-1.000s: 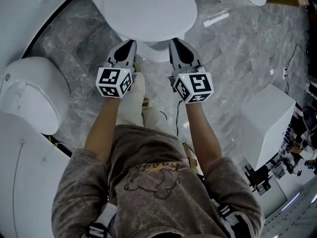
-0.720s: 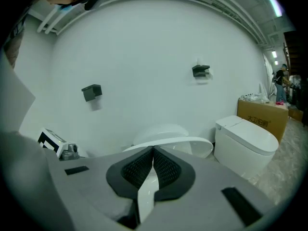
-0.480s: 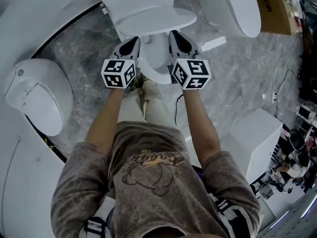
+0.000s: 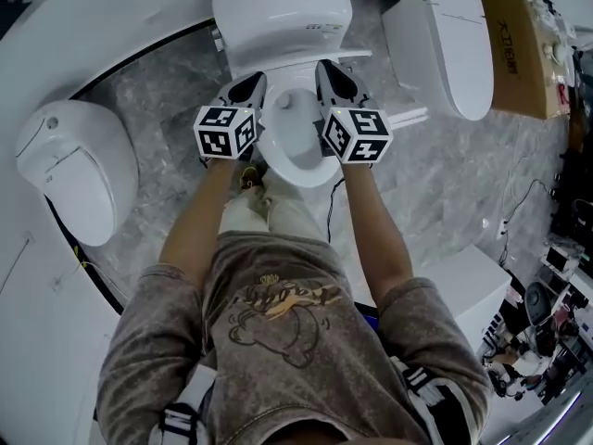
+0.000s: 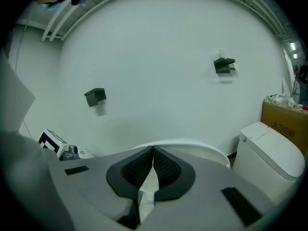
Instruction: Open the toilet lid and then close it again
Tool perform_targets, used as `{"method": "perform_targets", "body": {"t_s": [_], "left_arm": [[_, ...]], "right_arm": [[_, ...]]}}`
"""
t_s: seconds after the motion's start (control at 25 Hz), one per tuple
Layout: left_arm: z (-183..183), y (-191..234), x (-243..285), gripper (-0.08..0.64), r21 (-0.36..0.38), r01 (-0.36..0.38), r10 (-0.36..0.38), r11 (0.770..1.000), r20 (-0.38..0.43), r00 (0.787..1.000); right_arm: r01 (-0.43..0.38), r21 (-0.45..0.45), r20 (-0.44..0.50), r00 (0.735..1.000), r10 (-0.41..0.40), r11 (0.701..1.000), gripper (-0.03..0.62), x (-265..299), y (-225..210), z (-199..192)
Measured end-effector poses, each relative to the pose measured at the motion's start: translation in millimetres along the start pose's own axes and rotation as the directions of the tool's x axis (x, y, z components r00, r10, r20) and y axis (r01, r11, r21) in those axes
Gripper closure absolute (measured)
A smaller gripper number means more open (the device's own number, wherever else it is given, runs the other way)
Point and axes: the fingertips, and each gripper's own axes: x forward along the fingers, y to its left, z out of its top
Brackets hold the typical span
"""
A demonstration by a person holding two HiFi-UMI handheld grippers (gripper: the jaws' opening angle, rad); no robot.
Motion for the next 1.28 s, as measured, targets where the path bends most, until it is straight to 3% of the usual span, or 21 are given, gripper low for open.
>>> {"method": "perform_targets", "body": {"t_s": [0.6,0.8,1.16,1.28], "left_arm": [[40,42,35,0.551,-0.002,-0.117,0.117,0.993,0.044,0.992],[53,42,42,0.551,0.023,-0.116,0.115,0.993,0.054,0.992],[101,21,26,0.549,0.108,-0.131,0.114,0.986,0.149,0.982],[111,18,27,0.524,0.125,-0.130,0.110,0.984,0.155,0.982]], "right_arm": [[-0.140,-0.056,-0.010,0.990,0.140,0.988,0.565,76,-12,30],[-0.145,-0.036,0.003,0.989,0.146,0.989,0.565,84,-22,34],[-0.109,0.006,0.077,0.991,0.108,0.994,0.560,53,-61,53],[-0.117,0.001,0.072,0.991,0.117,0.993,0.514,51,-71,60]]}}
